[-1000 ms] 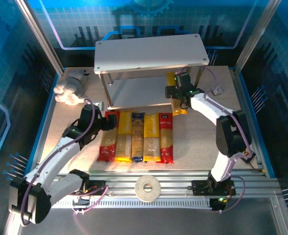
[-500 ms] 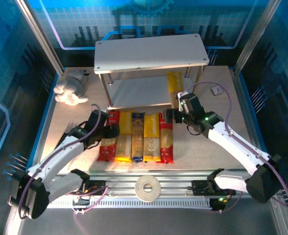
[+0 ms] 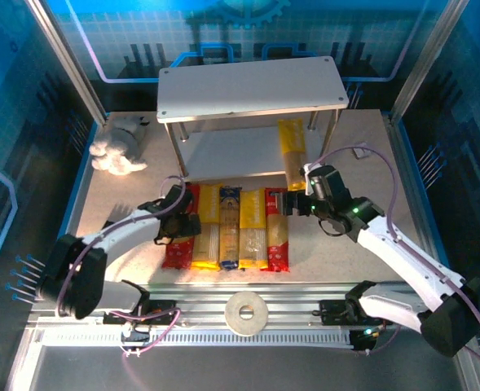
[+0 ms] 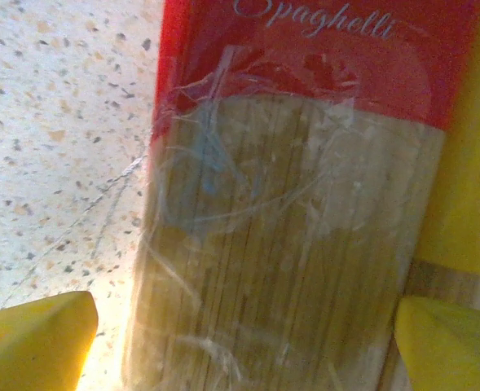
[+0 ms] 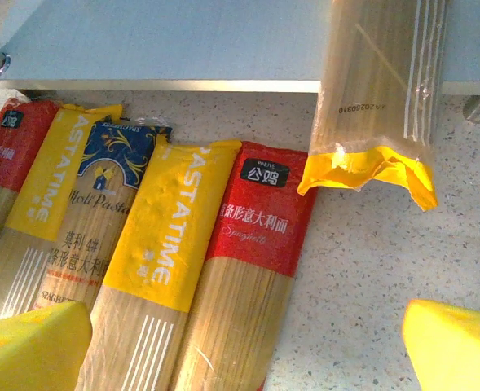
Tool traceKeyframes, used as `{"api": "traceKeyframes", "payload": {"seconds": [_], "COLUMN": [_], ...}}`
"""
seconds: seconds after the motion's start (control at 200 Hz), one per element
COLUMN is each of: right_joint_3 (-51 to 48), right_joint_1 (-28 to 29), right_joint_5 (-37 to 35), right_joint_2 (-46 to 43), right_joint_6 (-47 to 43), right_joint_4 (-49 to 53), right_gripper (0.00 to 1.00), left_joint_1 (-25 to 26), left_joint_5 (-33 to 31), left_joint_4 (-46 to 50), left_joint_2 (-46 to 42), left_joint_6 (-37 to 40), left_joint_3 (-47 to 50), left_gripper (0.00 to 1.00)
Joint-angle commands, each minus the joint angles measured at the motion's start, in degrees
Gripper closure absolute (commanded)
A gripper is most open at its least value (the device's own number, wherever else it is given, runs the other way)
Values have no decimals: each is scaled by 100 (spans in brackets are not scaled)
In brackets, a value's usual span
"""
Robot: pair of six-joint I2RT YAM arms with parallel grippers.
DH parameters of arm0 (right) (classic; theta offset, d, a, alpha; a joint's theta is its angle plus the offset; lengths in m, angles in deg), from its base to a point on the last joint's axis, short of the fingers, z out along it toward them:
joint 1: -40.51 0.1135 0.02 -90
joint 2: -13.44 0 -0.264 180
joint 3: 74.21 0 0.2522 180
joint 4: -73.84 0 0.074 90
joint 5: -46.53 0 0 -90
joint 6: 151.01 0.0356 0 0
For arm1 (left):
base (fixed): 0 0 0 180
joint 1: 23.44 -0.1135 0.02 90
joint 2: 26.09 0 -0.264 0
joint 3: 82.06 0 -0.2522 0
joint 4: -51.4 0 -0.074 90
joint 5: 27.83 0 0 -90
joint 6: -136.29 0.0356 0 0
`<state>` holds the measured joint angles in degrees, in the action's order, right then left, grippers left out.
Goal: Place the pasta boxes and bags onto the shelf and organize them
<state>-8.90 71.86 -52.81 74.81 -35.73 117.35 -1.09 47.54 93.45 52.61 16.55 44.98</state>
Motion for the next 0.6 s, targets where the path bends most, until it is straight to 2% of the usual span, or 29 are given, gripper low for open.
{"api": "traceKeyframes", "payload": {"seconds": [0.0, 0.165, 0.245, 0.325, 0.415, 0.595], "right_joint_3": [-84, -351, -389, -417, -452, -457], "right_joint_1": [-35, -199, -313, -421, -519, -605], "right_joint_5": [18, 51, 131, 219, 316, 405], "right_joint_2": [-234, -466, -509, -503, -500, -502], "right_joint_6": [39, -10, -39, -78, -105, -128], "right_joint_4": [-4, -83, -100, -93, -120, -146], "right_gripper": [1, 1, 1, 1, 1, 1], "left_joint_1": [-49, -90, -108, -124, -140, -143], "left_joint_5": [149, 244, 306, 403, 558, 908], "left_joint_4": [-4, 48, 95, 105, 114, 159], "left_joint_2": [318, 833, 1014, 1101, 1171, 1249], "left_joint_6": [-14, 69, 114, 138, 173, 239], "left_joint_3": [-288, -519, -608, -641, -671, -717], "left_gripper": [4, 4, 8, 19, 37, 61]}}
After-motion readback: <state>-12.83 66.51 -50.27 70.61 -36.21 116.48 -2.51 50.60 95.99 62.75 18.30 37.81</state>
